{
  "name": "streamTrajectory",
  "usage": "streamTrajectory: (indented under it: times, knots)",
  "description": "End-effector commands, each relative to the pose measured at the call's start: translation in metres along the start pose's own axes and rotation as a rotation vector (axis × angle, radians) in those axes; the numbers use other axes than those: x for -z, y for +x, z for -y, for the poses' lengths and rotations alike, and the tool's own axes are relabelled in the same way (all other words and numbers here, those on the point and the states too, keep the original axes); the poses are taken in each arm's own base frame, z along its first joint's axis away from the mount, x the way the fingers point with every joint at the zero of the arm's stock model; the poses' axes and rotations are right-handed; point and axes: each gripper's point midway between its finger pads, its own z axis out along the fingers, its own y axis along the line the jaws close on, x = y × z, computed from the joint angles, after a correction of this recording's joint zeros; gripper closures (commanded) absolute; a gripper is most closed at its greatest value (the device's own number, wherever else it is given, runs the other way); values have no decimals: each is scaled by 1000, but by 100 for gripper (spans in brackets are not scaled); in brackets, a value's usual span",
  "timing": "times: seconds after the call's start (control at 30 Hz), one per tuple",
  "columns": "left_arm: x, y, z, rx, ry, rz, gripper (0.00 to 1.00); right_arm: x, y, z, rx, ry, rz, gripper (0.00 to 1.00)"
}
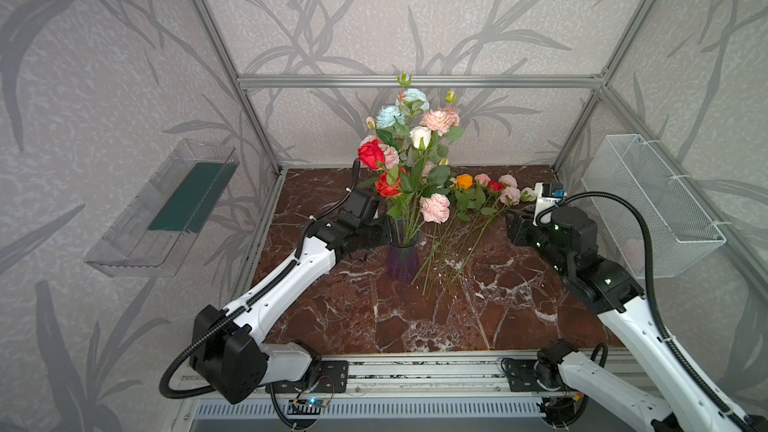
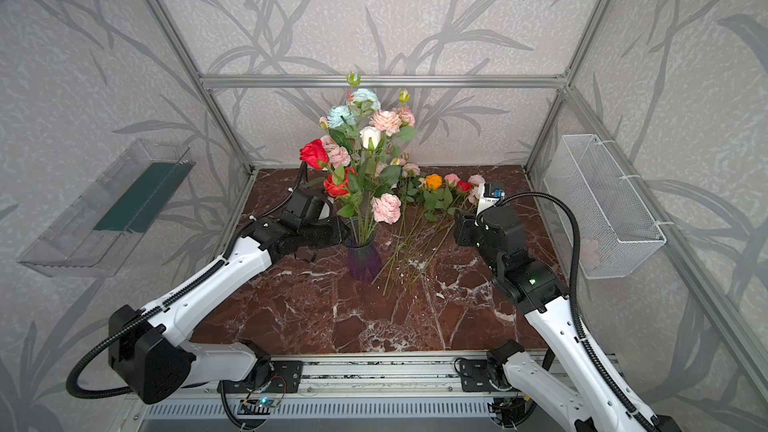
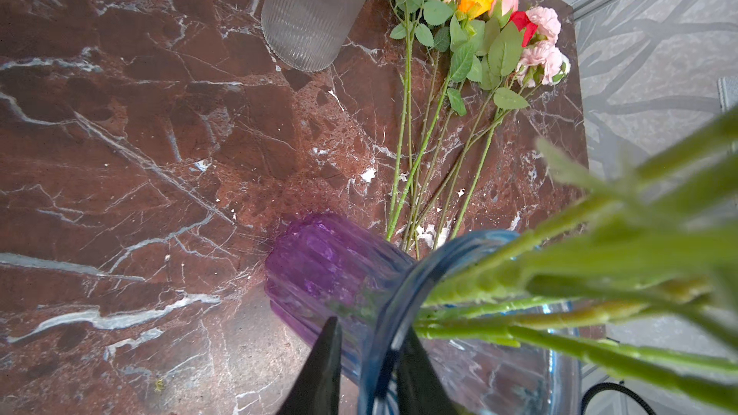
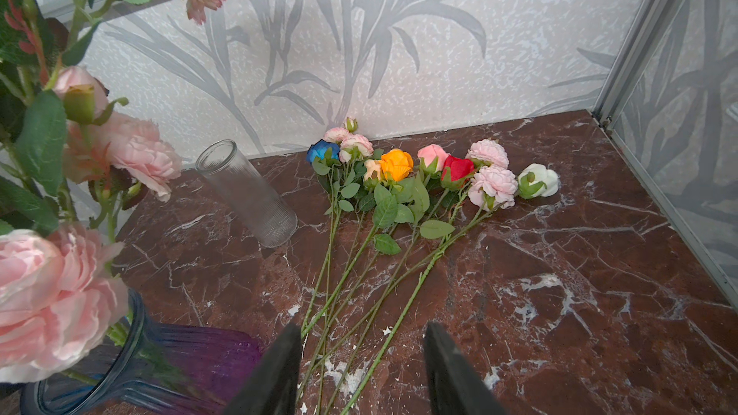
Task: Arrange the flowers into the vase
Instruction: 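Withdraw the right gripper toward the pile while the left gripper tilts the vase upright, then carry the flower-filled vase toward the back corner, set it down, open left gripper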
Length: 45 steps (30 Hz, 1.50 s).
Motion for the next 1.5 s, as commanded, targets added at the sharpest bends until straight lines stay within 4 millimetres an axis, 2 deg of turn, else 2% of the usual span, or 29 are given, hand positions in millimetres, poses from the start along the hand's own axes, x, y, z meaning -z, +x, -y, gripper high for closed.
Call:
streamTrajectory:
  times: [0.0, 0.37, 0.57, 0.9, 1.07, 1.27, 1.47]
  knots:
    - [4, 1, -6, -16, -39, -14, 79, 3, -4, 0, -10, -13, 28, 49]
    - [10, 2, -7, -21, -36, -32, 100, 3, -3, 3, -24, -15, 34, 49]
    - [16, -6, -10, 6, -30, -4, 100, 2, -3, 3, -28, -20, 30, 49]
    - [41, -34, -35, 64, -48, 90, 100, -1, -2, 1, -32, -30, 23, 49]
    - [42, -46, -58, 97, -79, 126, 100, -6, -2, -2, -32, -39, 12, 50]
    - [52, -81, -92, 85, -179, 195, 100, -12, 1, -7, -35, -56, -12, 50]
    - [49, -113, -123, 89, -234, 248, 100, -14, 3, -5, -27, -47, -15, 50]
